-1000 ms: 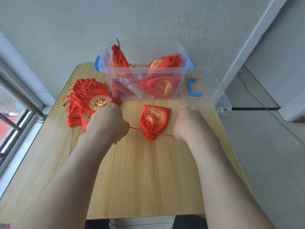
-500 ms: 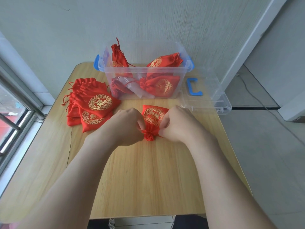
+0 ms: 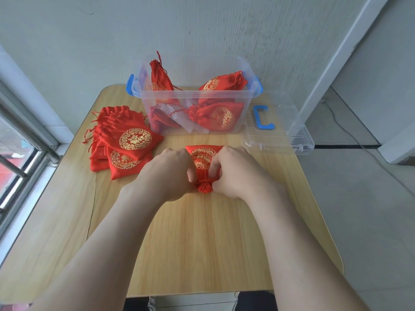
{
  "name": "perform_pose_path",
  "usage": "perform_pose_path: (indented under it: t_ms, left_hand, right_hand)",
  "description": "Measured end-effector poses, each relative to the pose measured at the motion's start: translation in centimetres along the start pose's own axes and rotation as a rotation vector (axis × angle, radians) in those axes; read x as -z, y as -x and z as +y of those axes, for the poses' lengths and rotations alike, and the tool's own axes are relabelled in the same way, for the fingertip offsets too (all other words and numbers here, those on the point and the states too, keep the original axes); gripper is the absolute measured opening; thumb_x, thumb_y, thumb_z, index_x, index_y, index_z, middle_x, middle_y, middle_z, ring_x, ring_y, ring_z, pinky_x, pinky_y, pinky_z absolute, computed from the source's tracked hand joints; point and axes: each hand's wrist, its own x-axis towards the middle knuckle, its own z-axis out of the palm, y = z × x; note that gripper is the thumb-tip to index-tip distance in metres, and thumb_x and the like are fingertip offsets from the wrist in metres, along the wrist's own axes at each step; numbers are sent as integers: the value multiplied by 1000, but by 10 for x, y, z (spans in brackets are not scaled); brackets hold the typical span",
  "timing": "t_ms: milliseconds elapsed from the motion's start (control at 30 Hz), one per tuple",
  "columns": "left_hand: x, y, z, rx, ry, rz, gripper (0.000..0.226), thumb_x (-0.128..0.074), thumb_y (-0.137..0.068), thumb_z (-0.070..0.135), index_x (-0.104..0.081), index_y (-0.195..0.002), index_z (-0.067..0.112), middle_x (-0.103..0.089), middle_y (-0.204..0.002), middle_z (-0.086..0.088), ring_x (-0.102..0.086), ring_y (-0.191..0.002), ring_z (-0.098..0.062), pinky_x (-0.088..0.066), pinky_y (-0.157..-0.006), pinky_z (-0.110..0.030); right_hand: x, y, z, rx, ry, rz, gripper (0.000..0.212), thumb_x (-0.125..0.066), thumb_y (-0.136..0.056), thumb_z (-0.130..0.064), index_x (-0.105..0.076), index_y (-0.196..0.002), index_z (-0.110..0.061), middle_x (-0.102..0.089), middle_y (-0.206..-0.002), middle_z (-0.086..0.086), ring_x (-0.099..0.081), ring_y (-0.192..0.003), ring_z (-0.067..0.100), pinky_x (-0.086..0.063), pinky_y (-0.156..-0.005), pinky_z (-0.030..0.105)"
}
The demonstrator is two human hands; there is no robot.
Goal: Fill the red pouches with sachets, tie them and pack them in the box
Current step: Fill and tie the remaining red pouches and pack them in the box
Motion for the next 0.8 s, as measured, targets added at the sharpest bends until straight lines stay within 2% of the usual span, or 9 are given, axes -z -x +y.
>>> perform_pose_path:
  t_ms: [100, 167, 233, 333, 500, 567, 667, 800]
  left_hand:
    - [5, 1, 1, -86, 13, -10, 22, -82, -89, 32, -73, -73, 43, -74, -90, 14, -67, -100, -15, -55, -96, -37]
    - [9, 1, 3, -102, 41, -6, 13, -73, -96, 24, -81, -91, 32, -76, -91, 14, -68, -99, -15, -52, -93, -30]
    - [10, 1, 3, -80, 53, -7, 18, -63, -101, 21, -79, -99, 29, -76, -94, 9, -68, -93, -18, -54, -88, -31]
    - [9, 1, 2, -60, 84, 28, 18, -56, -99, 24, -70, -91, 30, -74, -92, 4, -68, -93, -25, -58, -88, -42]
    - [10, 3, 9, -60, 128, 57, 21, -53, -98, 20, -66, -86, 9, -68, -88, -5, -63, -87, -26, -47, -70, -33]
    - [10, 4, 10, -54, 145, 48, 23, -51, -99, 20, -63, -85, 7, -67, -88, -8, -61, -85, -27, -46, -70, -35]
    - [9, 1, 11, -38, 159, 39, 29, -47, -101, 23, -59, -83, 4, -66, -87, -11, -60, -83, -29, -47, -73, -40]
    - [7, -1, 10, -31, 181, 38, 39, -44, -104, 26, -44, -70, 7, -53, -73, -9, -46, -68, -24, -37, -61, -37]
  right_hand:
    - [2, -2, 1, 17, -9, 15, 22, -80, -83, -9, -78, -86, -30, -68, -92, -6, -70, -87, 18, -64, -76, 37]
    - [4, -2, 2, 11, -16, 15, 18, -76, -84, -10, -78, -85, -28, -67, -92, -5, -69, -89, 19, -64, -77, 38]
    - [4, -1, 1, 12, -19, 9, 13, -71, -87, -14, -77, -82, -25, -67, -90, -3, -69, -92, 21, -64, -77, 40]
    - [6, 1, 0, 17, -49, 8, 14, -63, -92, -17, -75, -84, -19, -69, -90, 1, -69, -91, 25, -64, -75, 44]
    - [9, -2, -2, -11, -149, -46, 29, -46, -103, -20, -72, -96, -10, -69, -95, 5, -70, -83, 27, -64, -73, 43]
    - [10, -3, -2, -29, -177, -58, 31, -43, -101, -23, -64, -83, -8, -66, -85, 1, -64, -72, 25, -58, -63, 36]
    - [11, -4, -2, -41, -207, -59, 37, -49, -98, -29, -41, -64, -17, -48, -65, -2, -44, -59, 23, -37, -54, 30]
    - [8, -5, 4, -12, -189, -48, 53, -64, -99, -38, -40, -56, -19, -39, -50, -5, -39, -52, 22, -33, -50, 31]
